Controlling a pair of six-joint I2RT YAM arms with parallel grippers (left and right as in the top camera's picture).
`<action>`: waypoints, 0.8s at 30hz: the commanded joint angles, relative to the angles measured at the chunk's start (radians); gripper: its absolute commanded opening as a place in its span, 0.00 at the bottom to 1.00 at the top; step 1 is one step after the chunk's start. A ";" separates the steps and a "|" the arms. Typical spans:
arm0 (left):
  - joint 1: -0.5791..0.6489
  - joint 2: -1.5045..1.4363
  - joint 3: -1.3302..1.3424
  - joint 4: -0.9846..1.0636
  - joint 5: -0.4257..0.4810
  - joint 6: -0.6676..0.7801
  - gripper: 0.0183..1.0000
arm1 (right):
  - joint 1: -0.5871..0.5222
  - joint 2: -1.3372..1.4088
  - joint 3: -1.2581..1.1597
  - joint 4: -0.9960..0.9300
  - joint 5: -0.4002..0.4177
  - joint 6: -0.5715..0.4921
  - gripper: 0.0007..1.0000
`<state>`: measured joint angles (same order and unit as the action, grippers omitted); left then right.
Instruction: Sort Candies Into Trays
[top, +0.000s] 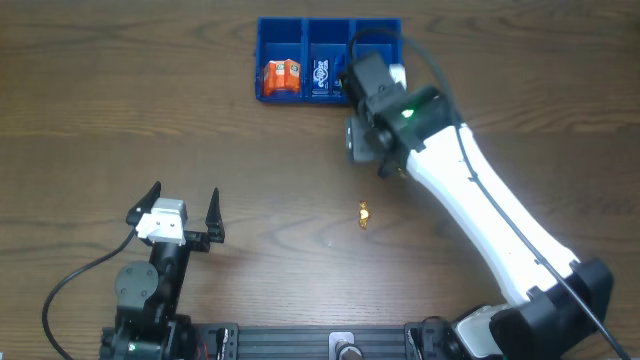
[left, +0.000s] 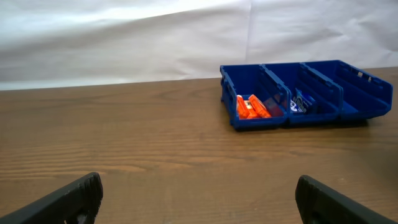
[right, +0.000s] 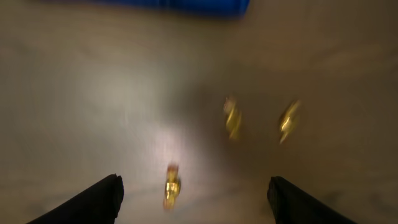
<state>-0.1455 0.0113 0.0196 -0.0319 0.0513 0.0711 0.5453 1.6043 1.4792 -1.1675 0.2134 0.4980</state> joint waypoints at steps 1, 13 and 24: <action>0.003 -0.007 -0.015 -0.044 -0.003 -0.011 1.00 | 0.009 0.008 -0.181 0.058 -0.139 0.075 0.77; 0.003 -0.007 -0.015 -0.043 -0.003 -0.011 1.00 | 0.082 0.008 -0.430 0.245 -0.183 0.096 0.77; 0.003 -0.007 -0.015 -0.044 -0.003 -0.011 1.00 | 0.088 0.014 -0.549 0.380 -0.182 0.100 0.76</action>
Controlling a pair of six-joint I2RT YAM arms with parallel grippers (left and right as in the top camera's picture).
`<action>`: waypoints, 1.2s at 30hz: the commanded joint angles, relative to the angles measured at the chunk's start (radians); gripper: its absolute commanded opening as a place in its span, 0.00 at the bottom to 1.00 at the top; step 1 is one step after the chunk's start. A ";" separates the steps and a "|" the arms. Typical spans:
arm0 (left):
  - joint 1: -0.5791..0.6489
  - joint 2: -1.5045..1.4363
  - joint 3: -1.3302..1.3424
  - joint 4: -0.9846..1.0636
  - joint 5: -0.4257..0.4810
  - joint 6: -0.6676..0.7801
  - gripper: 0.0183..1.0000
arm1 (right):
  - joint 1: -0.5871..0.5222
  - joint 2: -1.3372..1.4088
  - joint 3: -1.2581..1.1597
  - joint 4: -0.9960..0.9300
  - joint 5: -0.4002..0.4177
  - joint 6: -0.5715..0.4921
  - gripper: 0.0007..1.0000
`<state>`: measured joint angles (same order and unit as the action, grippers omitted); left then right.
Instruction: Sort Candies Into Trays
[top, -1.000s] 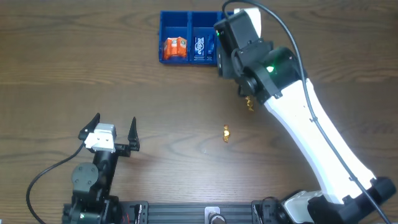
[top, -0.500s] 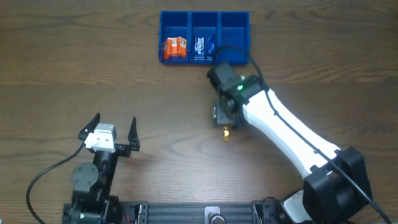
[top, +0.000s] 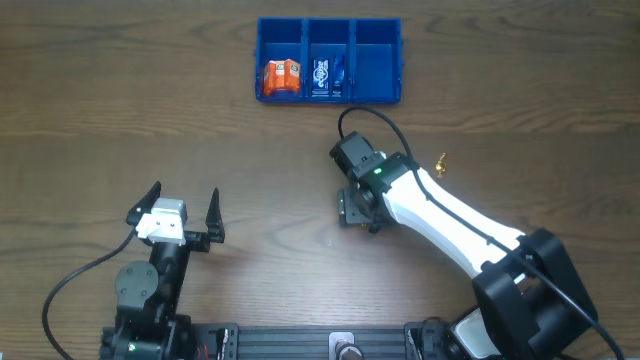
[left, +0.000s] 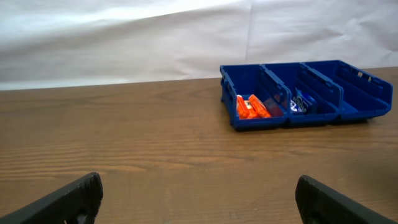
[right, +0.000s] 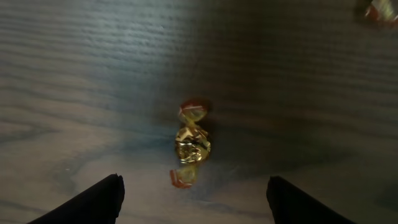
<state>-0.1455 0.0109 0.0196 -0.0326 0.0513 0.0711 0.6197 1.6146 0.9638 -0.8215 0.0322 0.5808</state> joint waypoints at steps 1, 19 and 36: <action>0.003 -0.006 -0.015 -0.043 -0.003 -0.011 1.00 | 0.014 0.008 -0.040 0.047 -0.001 0.018 0.76; 0.003 -0.006 -0.015 -0.043 -0.003 -0.011 1.00 | 0.015 0.090 -0.063 0.153 -0.001 0.018 0.65; 0.003 -0.006 -0.015 -0.043 -0.003 -0.011 1.00 | 0.015 0.090 -0.063 0.159 0.011 0.018 0.31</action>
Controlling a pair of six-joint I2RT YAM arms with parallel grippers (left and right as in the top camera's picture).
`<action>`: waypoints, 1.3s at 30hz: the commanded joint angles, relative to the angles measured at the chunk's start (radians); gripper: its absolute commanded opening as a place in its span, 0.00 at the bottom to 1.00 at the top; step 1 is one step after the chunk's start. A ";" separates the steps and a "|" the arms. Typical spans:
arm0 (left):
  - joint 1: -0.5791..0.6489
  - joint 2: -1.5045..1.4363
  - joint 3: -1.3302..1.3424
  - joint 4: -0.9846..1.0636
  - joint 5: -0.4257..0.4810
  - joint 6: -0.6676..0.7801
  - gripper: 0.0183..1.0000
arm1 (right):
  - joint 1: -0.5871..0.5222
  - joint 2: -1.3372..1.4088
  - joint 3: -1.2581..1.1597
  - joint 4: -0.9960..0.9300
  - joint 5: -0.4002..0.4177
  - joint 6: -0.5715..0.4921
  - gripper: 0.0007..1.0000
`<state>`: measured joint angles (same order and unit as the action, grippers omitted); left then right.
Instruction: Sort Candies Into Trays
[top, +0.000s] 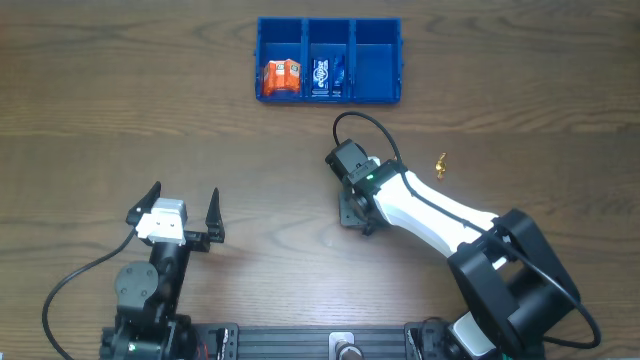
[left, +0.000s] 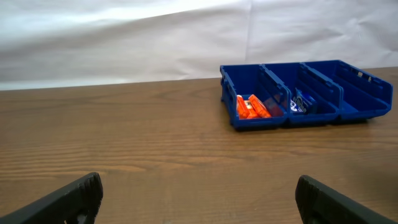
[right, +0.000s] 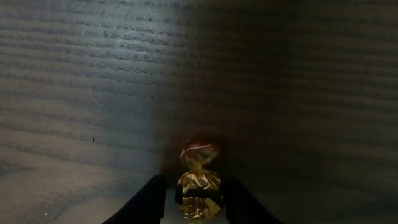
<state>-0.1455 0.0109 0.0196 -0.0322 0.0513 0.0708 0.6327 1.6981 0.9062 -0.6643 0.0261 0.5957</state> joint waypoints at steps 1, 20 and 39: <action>0.003 -0.006 -0.015 -0.043 -0.003 -0.011 1.00 | 0.002 0.007 -0.005 0.002 0.017 0.004 0.29; 0.003 -0.006 -0.015 -0.043 -0.003 -0.011 1.00 | -0.079 -0.093 0.172 0.016 0.132 -0.044 0.13; 0.003 -0.006 -0.015 -0.043 -0.003 -0.011 1.00 | -0.282 0.204 0.548 0.371 0.288 -0.278 0.12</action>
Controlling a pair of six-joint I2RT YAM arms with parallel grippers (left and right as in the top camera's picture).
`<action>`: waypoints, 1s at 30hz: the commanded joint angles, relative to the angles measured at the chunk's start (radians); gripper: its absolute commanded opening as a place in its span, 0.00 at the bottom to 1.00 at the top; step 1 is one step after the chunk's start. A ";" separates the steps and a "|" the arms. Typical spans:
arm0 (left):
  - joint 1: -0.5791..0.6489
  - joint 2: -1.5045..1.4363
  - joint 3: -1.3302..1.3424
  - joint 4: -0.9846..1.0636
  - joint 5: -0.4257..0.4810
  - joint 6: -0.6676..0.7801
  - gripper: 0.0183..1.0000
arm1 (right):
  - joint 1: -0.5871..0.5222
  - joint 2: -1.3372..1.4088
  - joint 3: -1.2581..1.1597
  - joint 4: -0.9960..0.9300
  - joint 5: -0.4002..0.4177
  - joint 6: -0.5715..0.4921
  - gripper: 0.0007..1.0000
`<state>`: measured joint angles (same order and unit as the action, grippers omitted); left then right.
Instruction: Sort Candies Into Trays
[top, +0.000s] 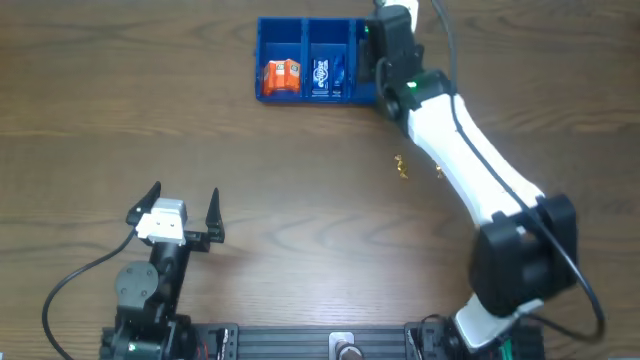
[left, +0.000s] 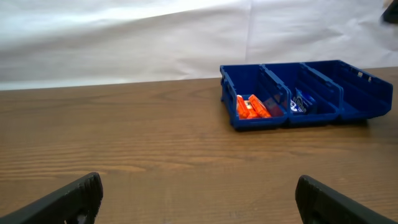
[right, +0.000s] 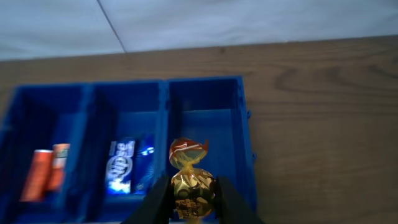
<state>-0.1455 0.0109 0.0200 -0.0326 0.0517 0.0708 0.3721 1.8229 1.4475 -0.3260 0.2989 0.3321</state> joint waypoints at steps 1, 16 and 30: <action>0.003 -0.006 -0.015 -0.043 -0.003 -0.011 1.00 | -0.025 0.094 0.007 0.038 0.014 -0.014 0.12; 0.003 -0.006 -0.015 -0.043 -0.003 -0.011 1.00 | -0.026 0.135 0.007 0.099 -0.005 -0.016 0.55; 0.003 -0.006 -0.015 -0.043 -0.003 -0.011 1.00 | -0.025 -0.200 -0.116 -0.150 -0.019 -0.026 0.61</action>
<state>-0.1459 0.0109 0.0200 -0.0326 0.0513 0.0708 0.3519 1.7920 1.4029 -0.4381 0.2821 0.3168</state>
